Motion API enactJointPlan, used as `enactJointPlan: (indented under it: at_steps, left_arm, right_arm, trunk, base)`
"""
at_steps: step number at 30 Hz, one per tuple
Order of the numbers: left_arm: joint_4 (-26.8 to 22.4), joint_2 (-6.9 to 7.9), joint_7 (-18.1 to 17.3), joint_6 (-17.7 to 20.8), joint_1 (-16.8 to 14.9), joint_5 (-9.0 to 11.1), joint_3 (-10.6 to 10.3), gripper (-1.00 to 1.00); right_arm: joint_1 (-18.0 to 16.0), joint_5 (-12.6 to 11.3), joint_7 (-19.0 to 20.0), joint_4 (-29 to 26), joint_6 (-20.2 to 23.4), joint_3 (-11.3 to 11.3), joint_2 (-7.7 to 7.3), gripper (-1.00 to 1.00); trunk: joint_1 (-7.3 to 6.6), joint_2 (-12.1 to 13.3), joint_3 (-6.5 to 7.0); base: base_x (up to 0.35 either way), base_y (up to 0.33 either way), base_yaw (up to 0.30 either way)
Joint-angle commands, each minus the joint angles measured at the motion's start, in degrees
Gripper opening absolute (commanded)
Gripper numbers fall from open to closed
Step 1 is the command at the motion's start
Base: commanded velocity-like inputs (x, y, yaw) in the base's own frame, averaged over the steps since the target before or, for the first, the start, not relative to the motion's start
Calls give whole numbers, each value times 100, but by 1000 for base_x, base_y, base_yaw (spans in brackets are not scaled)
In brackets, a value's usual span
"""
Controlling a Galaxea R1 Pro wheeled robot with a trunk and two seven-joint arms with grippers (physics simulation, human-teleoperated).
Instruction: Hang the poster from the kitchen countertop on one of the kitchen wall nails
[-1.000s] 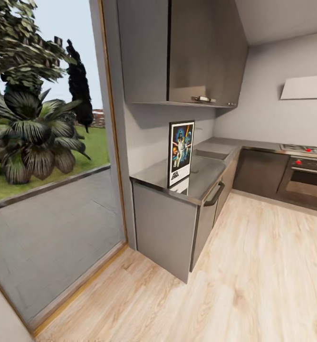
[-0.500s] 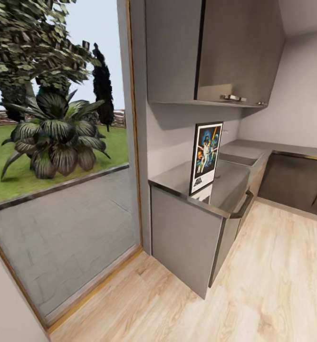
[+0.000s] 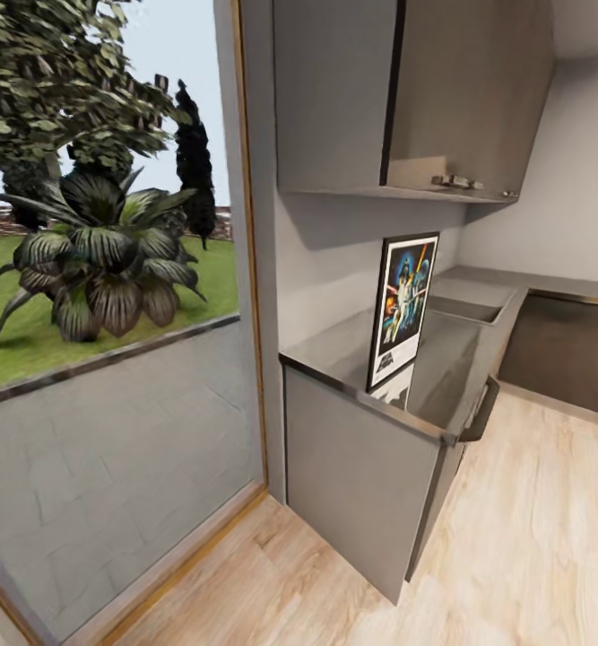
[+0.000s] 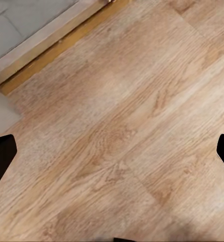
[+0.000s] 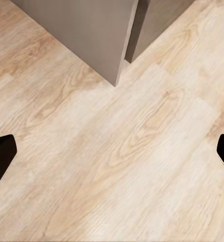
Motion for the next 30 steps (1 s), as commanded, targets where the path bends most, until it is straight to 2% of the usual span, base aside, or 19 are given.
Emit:
enactJointPlan:
  at_steps: [1, 4, 5, 7, 8, 9, 12, 13, 18, 21, 25, 30]
  left_arm:
    - [-6, -1, -1, -5, 1, 0, 4, 100]
    - [-6, -1, -3, -5, 1, 0, 5, 100]
    - [-6, -8, -1, -6, 1, 6, 12, 100]
    - [-6, -9, -1, -1, 1, 11, 20, 100]
    - [-6, -9, -1, 3, 1, 16, 84, 100]
    - [-6, -9, -1, 3, 1, 17, 93, 100]
    - [-11, -9, -1, 4, 1, 17, 101, 100]
    - [-10, -9, -1, 4, 1, 17, 104, 100]
    - [-14, -9, -1, 4, 1, 17, 102, 100]
    - [-13, -9, -1, 4, 1, 17, 101, 100]
    - [-14, -9, -1, 4, 1, 17, 101, 100]
    - [-8, -9, -1, 4, 1, 17, 99, 100]
  right_arm:
    - [-2, -4, -2, -5, -25, 3, 1, 100]
    - [-2, -4, -7, -37, -68, 4, 10, 100]
    - [-48, -4, -304, -777, -105, 10, 257, 100]
    - [-53, -7, -729, -1222, -89, 20, 401, 100]
    - [-101, -6, -1719, -2282, 284, 322, 739, 100]
    - [-179, -5, -1967, -2565, 543, 514, 797, 100]
    - [-364, -9, -2441, -2893, 930, 804, 857, 100]
    - [-514, -12, -2811, -3024, 1106, 976, 888, 100]
    - [-968, -35, -3634, -3146, 1347, 1400, 972, 100]
    - [-1274, -48, -4072, -3173, 1465, 1710, 1076, 100]
    - [-1575, -56, -4406, -3184, 1791, 1867, 1168, 100]
    - [-1992, -69, -4678, -3192, 2213, 1951, 1289, 100]
  trunk:
    - [4, -2, -5]
    - [4, -2, -5]
    - [4, -2, -5]
    - [4, -2, -5]
    - [4, -2, -5]
    - [4, -2, -5]
    - [4, -2, -5]
    - [4, -2, -5]
    - [4, -2, -5]
    - [4, -2, -5]
    - [4, -2, -5]
    - [4, -2, -5]
  base:
    - [337, 0, 0]
    - [334, 0, 0]
    - [34, 0, 0]
    - [20, 0, 0]
    - [4, 0, 0]
    - [2, 0, 0]
    - [2, 0, 0]
    - [0, 0, 0]
    - [0, 0, 0]
    - [0, 0, 0]
    - [0, 0, 0]
    - [0, 0, 0]
